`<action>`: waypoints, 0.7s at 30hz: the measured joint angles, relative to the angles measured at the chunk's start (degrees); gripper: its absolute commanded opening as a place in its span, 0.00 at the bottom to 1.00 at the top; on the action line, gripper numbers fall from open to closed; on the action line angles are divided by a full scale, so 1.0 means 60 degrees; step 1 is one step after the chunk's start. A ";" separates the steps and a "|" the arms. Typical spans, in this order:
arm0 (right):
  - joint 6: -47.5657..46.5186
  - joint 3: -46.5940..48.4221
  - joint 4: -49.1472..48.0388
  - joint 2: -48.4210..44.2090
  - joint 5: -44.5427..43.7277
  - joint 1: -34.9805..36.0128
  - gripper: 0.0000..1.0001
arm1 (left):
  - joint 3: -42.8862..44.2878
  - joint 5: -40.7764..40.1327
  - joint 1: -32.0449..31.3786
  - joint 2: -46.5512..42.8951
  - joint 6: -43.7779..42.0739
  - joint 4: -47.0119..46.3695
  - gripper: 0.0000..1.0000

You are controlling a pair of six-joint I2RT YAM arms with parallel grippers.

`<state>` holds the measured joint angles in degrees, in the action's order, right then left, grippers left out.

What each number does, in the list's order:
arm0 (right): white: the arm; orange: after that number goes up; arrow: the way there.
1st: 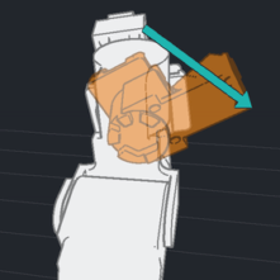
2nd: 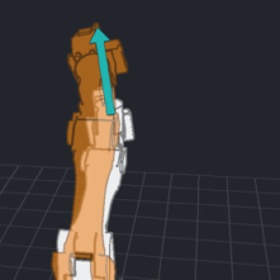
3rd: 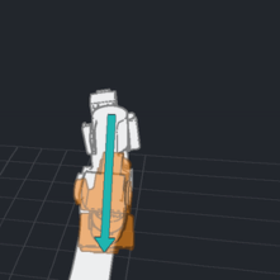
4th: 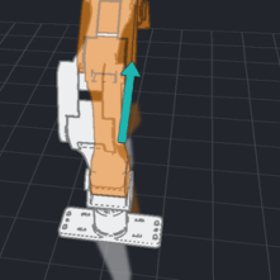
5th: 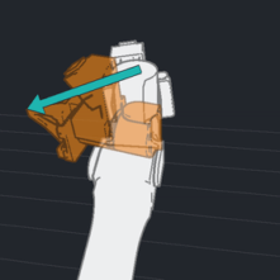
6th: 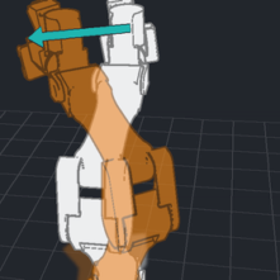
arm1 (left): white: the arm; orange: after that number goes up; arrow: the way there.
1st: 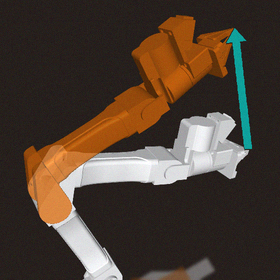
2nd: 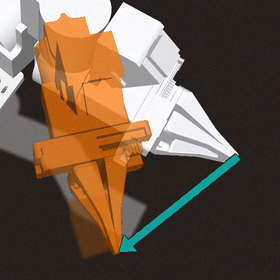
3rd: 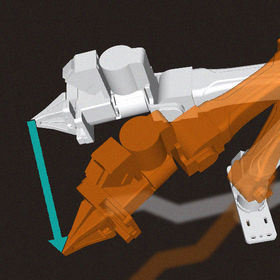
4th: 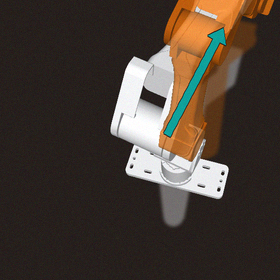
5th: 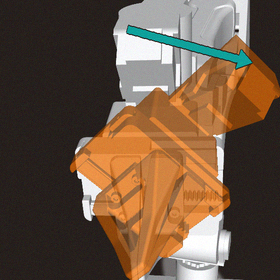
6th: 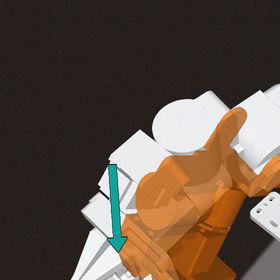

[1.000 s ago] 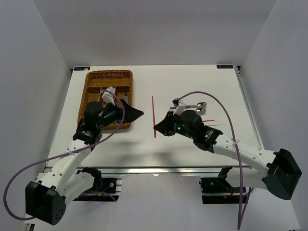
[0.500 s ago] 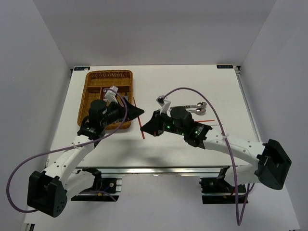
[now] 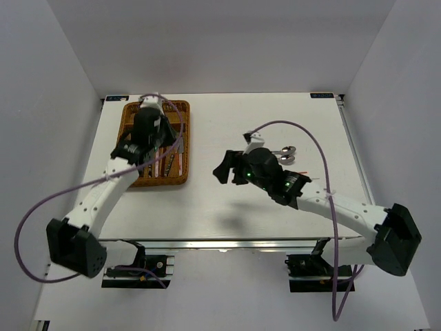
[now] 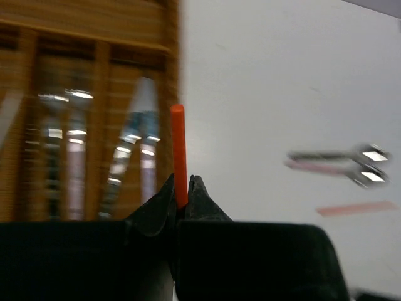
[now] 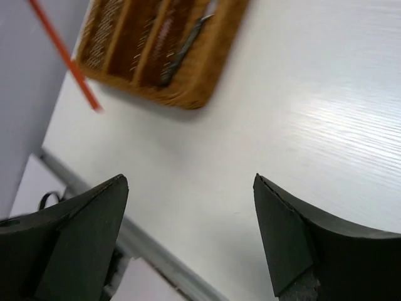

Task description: Sort the eating utensils into containers

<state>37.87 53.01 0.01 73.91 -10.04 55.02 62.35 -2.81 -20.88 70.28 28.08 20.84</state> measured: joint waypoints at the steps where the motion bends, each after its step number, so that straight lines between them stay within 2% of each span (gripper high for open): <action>1: 0.0051 -0.0149 0.0200 -0.0259 -0.0255 -0.0233 0.86 | 0.0674 -0.0838 0.0142 0.0495 -0.0386 0.0510 0.00; 5: 0.0124 -0.0936 0.0703 -0.1373 -0.0790 -0.1067 0.87 | 0.3271 -0.3548 0.1086 0.3013 -0.1854 0.1993 0.00; 10: -0.0193 -0.1501 0.1279 -0.2266 -0.0951 -0.1421 0.88 | 0.4637 -0.5657 0.2262 0.5435 -0.3209 0.2237 0.00; 14: -0.0750 -0.1694 0.1639 -0.2918 -0.1024 -0.1559 0.89 | 0.4666 -0.6218 0.2965 0.6546 -0.4113 0.1741 0.00; 15: -0.0896 -0.1741 0.1690 -0.3075 -0.1031 -0.1610 0.89 | 0.4452 -0.6218 0.3082 0.6601 -0.4269 0.1439 0.00; 16: -0.1031 -0.1774 0.1763 -0.3231 -0.1038 -0.1676 0.89 | 0.4138 -0.6222 0.3166 0.6586 -0.4437 0.1155 0.05; 18: -0.1286 -0.1789 0.1792 -0.3439 -0.1049 -0.1792 0.89 | 0.3574 -0.6226 0.3206 0.6484 -0.4630 0.0681 0.05; 20: -0.1494 -0.1785 0.1789 -0.3530 -0.1049 -0.1872 0.89 | 0.3107 -0.6211 0.3162 0.6430 -0.4779 0.0346 0.11; 21: -0.1581 -0.1781 0.1789 -0.3534 -0.1035 -0.1898 0.89 | 0.2922 -0.6196 0.3140 0.6430 -0.4801 0.0160 0.20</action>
<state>28.38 42.33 10.74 52.71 -16.25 43.64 79.88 -39.99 -2.04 108.86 -0.73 21.80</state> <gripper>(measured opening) 0.894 0.105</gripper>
